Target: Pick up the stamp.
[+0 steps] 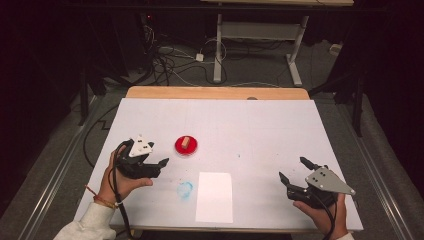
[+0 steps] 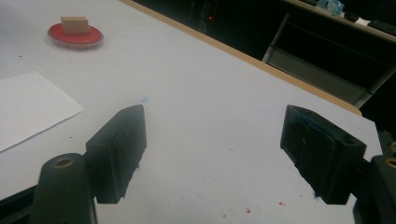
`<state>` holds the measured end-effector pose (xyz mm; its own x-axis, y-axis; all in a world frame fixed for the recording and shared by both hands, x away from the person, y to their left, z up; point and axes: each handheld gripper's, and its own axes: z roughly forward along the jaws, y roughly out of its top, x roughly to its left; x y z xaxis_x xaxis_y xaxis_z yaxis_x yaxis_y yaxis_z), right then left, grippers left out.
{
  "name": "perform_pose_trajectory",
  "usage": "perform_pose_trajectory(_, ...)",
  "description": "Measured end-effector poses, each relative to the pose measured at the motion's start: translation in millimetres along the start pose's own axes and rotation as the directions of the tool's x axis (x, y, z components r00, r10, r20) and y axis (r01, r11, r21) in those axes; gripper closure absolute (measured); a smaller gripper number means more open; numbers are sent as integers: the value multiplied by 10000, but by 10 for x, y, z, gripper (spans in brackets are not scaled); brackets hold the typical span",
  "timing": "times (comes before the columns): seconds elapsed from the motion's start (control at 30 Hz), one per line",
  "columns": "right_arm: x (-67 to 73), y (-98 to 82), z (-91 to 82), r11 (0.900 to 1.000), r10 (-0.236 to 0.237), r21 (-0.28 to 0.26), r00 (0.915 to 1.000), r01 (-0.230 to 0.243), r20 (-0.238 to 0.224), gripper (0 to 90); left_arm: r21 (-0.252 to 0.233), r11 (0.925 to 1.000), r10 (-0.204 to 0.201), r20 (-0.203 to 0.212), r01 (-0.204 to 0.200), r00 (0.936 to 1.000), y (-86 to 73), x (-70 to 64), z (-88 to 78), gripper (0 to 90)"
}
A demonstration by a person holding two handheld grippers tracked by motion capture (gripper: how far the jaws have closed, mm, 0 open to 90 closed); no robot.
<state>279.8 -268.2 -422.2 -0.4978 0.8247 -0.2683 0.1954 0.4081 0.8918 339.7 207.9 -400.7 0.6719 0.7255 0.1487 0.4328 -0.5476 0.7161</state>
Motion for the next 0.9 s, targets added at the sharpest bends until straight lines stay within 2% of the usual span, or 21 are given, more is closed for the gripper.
perform_pose_trajectory(0.33,0,1,28,10000,2,76,10000,-2,7,232,236,9997,-58,386,48,9992,165,8,206,273)
perform_pose_trajectory(0.5,5,-6,48,9998,-54,184,10000,54,2,235,528,9986,-89,431,66,9990,315,38,358,278)
perform_pose_trajectory(0.63,-4,-19,60,9995,-152,281,9999,151,52,236,936,9956,-146,431,106,9990,452,46,508,281)
perform_pose_trajectory(0.73,1,-23,78,9994,-126,332,9999,124,70,246,1470,9887,-361,375,302,9986,549,49,658,320)
perform_pose_trajectory(0.8,7,-40,83,9989,-174,445,9998,174,9,250,1967,9783,-727,306,654,9969,604,74,771,343)
perform_pose_trajectory(0.83,10,-46,84,9988,-161,471,9999,160,29,250,2362,9673,-1089,569,926,9924,646,121,868,359)
perform_pose_trajectory(0.87,10,-46,84,9988,-161,471,9999,160,29,250,2362,9673,-1089,569,926,9924,646,121,868,362)
perform_pose_trajectory(0.9,6,-47,83,9988,-153,463,9999,152,33,250,2511,9625,-1209,592,1024,9909,666,140,911,370)
